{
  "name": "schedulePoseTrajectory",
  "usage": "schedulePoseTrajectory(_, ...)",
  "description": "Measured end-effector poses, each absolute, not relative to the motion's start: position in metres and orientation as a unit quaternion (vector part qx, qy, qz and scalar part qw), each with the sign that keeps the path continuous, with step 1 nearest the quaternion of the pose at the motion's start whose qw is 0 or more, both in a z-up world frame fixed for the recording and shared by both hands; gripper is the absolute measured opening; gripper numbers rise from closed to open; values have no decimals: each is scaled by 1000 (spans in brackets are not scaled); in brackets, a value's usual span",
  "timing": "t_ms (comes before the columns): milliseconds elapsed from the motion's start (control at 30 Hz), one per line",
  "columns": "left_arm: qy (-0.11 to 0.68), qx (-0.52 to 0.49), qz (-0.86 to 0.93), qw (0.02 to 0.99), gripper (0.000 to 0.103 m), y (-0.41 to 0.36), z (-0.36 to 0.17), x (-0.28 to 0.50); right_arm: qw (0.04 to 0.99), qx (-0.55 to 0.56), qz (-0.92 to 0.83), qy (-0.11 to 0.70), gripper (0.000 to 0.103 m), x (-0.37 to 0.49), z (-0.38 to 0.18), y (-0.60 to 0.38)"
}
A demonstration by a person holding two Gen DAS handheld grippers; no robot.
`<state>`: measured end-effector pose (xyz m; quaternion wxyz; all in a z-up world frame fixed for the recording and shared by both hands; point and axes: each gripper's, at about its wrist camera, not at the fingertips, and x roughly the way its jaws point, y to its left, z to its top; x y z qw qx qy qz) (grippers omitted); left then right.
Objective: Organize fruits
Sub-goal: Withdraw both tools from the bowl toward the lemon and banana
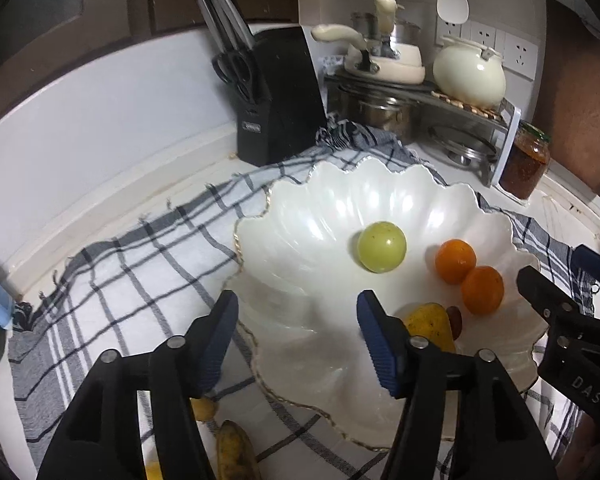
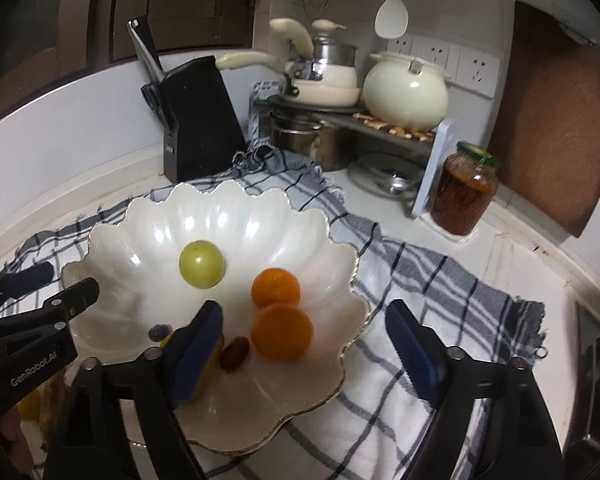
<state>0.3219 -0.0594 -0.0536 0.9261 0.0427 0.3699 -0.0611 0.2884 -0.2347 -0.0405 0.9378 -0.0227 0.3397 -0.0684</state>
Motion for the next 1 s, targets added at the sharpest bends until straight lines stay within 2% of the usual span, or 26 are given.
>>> schedulePoseTrajectory(100, 366, 41, -56, 928, 72, -54, -50, 317, 939, -28, -75, 334, 88, 284, -35, -232)
schedulePoseTrajectory(267, 358, 37, -48, 932, 80, -44, -41, 307, 942, -23, -74, 326, 90, 276, -24, -225)
schedulePoseTrajectory(1000, 322, 34, 1, 946, 90, 17, -4, 248, 956, -13, -22, 291, 90, 231, 7, -164)
